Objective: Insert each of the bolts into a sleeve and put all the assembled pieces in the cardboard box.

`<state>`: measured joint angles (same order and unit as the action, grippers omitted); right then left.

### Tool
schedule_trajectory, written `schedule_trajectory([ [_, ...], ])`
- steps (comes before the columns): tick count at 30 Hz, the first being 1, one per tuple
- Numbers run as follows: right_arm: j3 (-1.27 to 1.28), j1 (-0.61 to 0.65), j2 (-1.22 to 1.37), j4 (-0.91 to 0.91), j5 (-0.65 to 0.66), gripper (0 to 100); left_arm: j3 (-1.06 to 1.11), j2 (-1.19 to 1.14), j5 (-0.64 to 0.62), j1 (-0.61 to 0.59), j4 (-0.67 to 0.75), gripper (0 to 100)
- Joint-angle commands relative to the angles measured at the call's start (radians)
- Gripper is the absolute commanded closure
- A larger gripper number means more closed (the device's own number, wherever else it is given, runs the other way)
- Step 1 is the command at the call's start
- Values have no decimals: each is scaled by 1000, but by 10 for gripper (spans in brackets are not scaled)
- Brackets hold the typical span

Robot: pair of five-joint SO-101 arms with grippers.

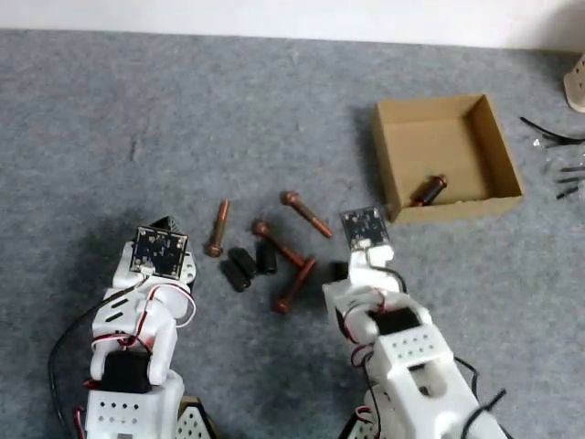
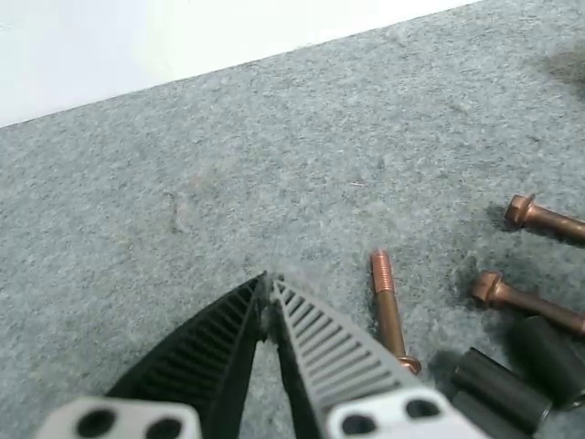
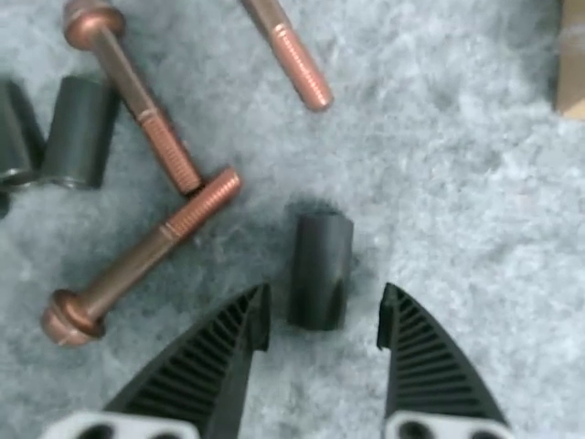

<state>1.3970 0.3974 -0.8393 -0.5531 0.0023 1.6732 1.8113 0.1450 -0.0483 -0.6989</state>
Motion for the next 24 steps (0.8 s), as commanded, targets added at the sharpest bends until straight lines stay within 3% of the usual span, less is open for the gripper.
schedule_trajectory([
  [1, -116, 16, 117, -5, 5, 827, 22, 13, 2, -2, 26, 993],
  [9, -206, 21, 355, -13, 3, 828, 22, 13, 3, -2, 26, 993],
  [21, -222, 16, 381, -53, 3, 833, 22, 13, 3, -2, 26, 993],
  [24, -222, 15, 380, -53, 3, 918, 22, 13, 3, -2, 26, 993],
])
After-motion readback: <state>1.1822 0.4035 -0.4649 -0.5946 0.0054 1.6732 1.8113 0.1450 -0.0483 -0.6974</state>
